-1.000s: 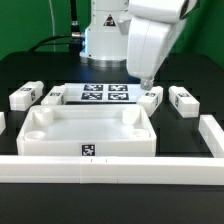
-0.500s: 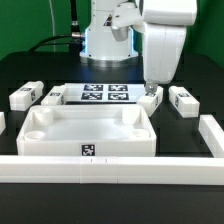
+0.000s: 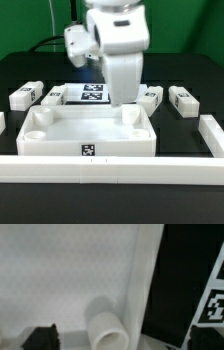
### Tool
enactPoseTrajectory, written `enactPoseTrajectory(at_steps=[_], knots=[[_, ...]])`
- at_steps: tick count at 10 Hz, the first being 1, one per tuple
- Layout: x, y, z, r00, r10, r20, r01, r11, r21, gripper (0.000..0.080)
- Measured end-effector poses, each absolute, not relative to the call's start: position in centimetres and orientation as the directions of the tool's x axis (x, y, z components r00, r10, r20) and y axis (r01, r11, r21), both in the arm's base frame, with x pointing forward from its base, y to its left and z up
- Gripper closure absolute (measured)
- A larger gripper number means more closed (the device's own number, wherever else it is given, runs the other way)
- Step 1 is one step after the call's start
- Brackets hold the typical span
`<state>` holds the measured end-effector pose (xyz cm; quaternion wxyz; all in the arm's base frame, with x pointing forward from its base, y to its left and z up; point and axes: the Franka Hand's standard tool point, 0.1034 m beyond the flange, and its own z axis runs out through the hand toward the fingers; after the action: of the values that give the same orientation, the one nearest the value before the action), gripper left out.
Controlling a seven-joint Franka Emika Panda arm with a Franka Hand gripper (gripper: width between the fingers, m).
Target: Assemble desk
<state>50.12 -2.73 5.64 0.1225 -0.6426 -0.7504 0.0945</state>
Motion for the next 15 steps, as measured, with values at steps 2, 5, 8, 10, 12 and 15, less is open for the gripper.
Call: enactPoseTrajectory(at_steps=[2, 5, 8, 10, 12, 15], knots=[[50.2, -2.7, 5.7, -0.145, 0.987, 0.061, 0.942, 0.157, -0.298, 0.0150], [49.7, -3.1, 5.3, -0.143, 0.988, 0.065, 0.939, 0.156, -0.307, 0.0150], [48.7, -3.3, 4.8, -0.135, 0.988, 0.068, 0.935, 0.150, -0.323, 0.0150], [48.7, -3.3, 4.7, -0.134, 0.989, 0.069, 0.934, 0.149, -0.324, 0.0150], [48.6, -3.8, 4.7, -0.128, 0.989, 0.072, 0.934, 0.145, -0.326, 0.0150], [48.5, -5.1, 4.9, -0.065, 0.984, 0.165, 0.940, 0.116, -0.321, 0.0150]])
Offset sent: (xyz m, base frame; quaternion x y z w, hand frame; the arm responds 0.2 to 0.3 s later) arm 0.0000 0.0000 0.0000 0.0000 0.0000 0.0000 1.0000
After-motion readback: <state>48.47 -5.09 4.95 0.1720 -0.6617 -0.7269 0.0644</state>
